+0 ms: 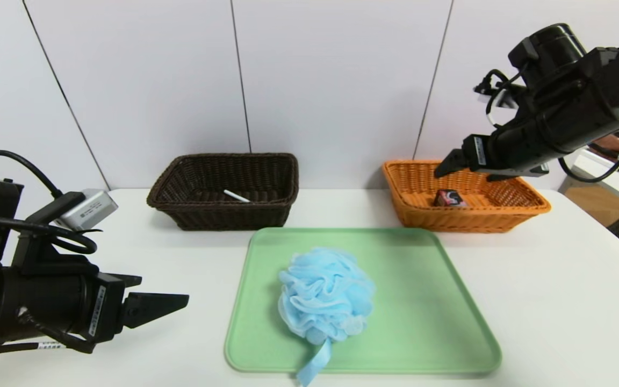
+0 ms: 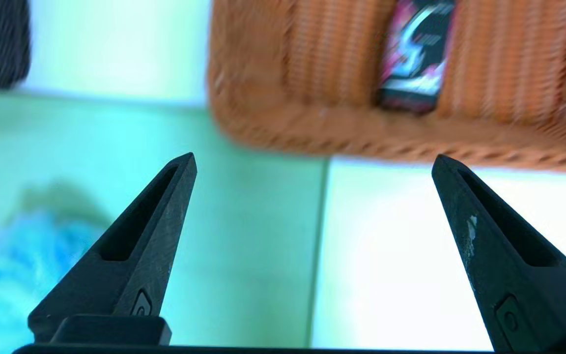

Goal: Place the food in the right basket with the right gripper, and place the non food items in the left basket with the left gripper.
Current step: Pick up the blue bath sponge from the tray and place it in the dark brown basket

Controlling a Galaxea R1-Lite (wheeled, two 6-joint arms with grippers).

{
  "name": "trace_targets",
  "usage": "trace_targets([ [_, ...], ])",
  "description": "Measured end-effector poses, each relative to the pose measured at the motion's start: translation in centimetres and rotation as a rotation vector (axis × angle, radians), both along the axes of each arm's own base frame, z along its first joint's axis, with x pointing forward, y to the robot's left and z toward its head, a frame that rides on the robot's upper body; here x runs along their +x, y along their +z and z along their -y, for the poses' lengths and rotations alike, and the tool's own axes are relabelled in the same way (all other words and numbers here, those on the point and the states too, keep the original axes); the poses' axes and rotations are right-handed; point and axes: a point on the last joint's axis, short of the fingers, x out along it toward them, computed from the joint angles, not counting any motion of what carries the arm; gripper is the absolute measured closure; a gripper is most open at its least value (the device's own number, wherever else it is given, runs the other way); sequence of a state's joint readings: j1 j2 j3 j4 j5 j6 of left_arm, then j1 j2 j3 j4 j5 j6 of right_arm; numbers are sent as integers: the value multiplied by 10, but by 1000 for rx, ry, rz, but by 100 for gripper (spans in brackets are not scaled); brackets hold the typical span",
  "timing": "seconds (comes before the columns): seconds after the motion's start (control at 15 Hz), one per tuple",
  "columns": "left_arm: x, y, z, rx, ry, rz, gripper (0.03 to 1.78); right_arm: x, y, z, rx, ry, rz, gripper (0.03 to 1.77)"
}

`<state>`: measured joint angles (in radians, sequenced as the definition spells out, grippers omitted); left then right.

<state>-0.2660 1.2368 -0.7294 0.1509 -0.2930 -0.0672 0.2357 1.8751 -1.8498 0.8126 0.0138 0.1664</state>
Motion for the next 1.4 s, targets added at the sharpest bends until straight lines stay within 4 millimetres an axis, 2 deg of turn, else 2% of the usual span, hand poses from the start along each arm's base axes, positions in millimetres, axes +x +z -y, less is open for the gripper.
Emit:
trace_targets([
  [0.13,1,2,0,-4,-2,18,12,-21,-2,-12,-11,58,-29,13],
  [0.47,2,3,1,-8,-5,29,12,-72,-23,-34,-32,236,-140,11],
  [0.73,1,3,5,-9,-33,28,12,-102,-36,-43,-67,350,-180,11],
  [1.07,10,5,24,-28,-115,96,12,-115,-53,-48,-78,415,-142,11],
  [1.4,25,9,64,-74,-266,203,12,-118,-57,-47,-76,420,-132,11],
])
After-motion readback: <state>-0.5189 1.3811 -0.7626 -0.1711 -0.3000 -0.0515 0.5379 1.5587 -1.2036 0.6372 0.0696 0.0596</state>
